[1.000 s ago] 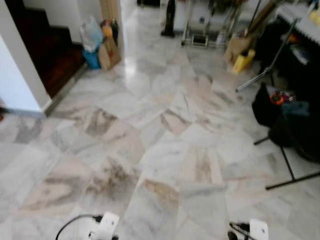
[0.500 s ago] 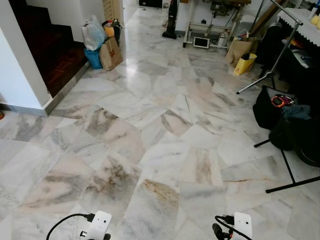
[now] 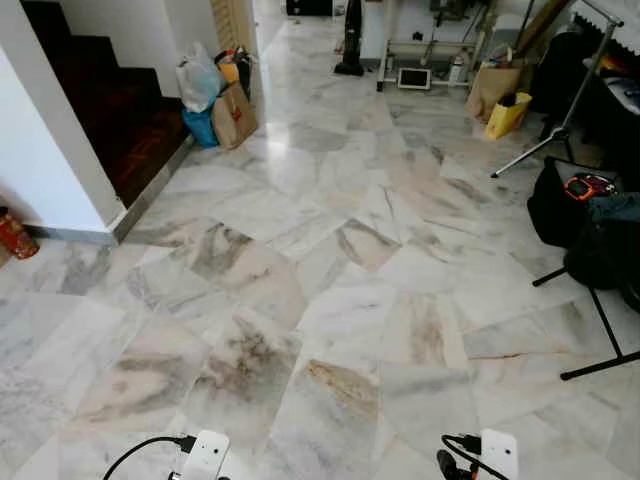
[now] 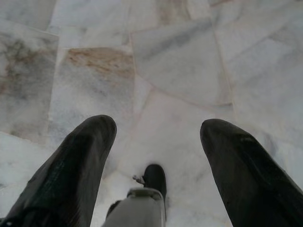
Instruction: Hang keys on a hook
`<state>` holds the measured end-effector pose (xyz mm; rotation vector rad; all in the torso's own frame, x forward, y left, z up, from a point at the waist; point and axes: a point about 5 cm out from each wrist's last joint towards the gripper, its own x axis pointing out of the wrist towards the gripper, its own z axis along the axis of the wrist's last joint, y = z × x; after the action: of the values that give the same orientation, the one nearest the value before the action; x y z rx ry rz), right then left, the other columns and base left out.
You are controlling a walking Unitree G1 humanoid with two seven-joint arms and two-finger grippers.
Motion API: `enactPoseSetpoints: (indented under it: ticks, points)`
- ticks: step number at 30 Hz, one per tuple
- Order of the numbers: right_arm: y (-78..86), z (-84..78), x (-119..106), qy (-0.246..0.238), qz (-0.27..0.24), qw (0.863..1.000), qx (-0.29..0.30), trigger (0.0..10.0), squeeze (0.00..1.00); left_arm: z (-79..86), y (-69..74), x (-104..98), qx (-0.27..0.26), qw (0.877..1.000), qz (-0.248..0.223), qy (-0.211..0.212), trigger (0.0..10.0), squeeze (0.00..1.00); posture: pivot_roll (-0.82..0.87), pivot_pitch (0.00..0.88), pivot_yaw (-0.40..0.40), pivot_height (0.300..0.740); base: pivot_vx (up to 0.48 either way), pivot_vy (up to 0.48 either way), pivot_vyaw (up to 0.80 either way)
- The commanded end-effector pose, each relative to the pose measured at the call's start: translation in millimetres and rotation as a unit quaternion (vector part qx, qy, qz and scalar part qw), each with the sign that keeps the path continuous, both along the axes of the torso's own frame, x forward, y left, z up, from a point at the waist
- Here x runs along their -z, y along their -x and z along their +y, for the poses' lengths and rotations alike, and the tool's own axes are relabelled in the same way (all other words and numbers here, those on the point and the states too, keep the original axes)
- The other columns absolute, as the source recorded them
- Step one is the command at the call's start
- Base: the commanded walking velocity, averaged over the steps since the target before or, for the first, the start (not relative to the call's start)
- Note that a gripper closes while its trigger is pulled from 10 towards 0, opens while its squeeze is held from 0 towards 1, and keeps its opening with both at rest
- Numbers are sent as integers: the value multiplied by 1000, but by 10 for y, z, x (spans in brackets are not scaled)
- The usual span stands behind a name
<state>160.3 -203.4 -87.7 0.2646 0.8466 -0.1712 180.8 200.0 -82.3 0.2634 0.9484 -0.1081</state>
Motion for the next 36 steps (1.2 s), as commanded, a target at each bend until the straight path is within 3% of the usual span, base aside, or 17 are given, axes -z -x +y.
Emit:
enactPoseSetpoints:
  ticks: [1,9,15,26,36]
  points:
    - [22,-12,4,-3,-1,1000,1,10000,0,26,56,25,-8,1000,11,0,10000,0,-17,0,-9,740,0,0,0]
    - [64,-21,20,7,10,1000,-24,10000,0,33,54,20,-36,999,0,11,10000,0,18,0,-28,740,0,0,-148]
    - [79,-12,23,2,3,1000,-11,10000,0,17,161,72,-35,999,20,12,10000,0,10,0,-18,740,0,0,-746]
    - [22,-14,7,8,6,1000,-17,10000,0,71,-16,-16,-51,999,-7,12,10000,0,14,0,-19,740,0,0,-744]
    - [7,3,5,10,7,1000,-16,10000,0,125,82,22,-73,997,8,11,10000,0,11,0,-7,740,0,0,-744]
